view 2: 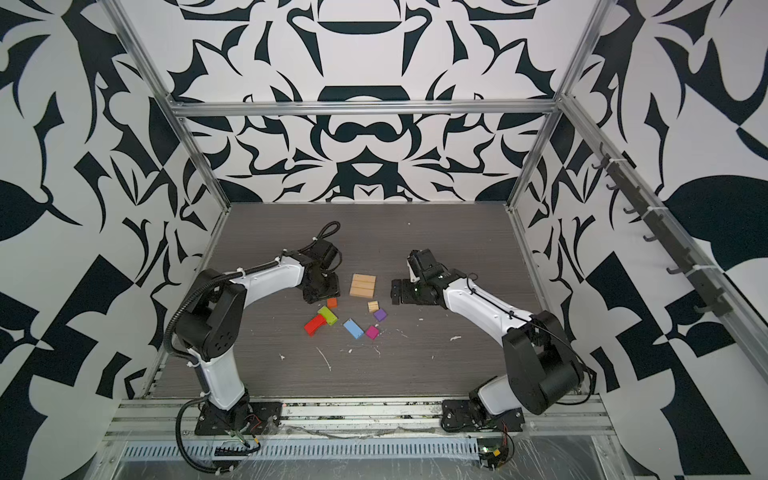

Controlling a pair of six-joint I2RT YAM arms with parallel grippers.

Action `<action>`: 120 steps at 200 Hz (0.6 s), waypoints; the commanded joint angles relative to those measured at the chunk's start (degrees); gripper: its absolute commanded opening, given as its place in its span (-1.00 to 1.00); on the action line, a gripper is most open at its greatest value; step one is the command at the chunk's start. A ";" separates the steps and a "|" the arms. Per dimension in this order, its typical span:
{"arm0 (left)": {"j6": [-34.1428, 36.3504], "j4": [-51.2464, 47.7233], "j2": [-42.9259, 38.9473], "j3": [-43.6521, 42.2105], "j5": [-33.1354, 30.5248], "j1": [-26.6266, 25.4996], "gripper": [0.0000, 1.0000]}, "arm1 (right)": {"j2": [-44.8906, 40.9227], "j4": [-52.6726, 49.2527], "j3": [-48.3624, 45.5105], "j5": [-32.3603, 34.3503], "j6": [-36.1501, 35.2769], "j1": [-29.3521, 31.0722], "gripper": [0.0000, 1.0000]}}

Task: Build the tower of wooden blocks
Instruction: 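Close the left gripper on the orange rectangular block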

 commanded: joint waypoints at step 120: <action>0.33 -3.88 3.01 2.05 -3.44 -1.58 -0.08 | -1.82 -0.44 2.00 -0.08 -0.30 0.25 0.93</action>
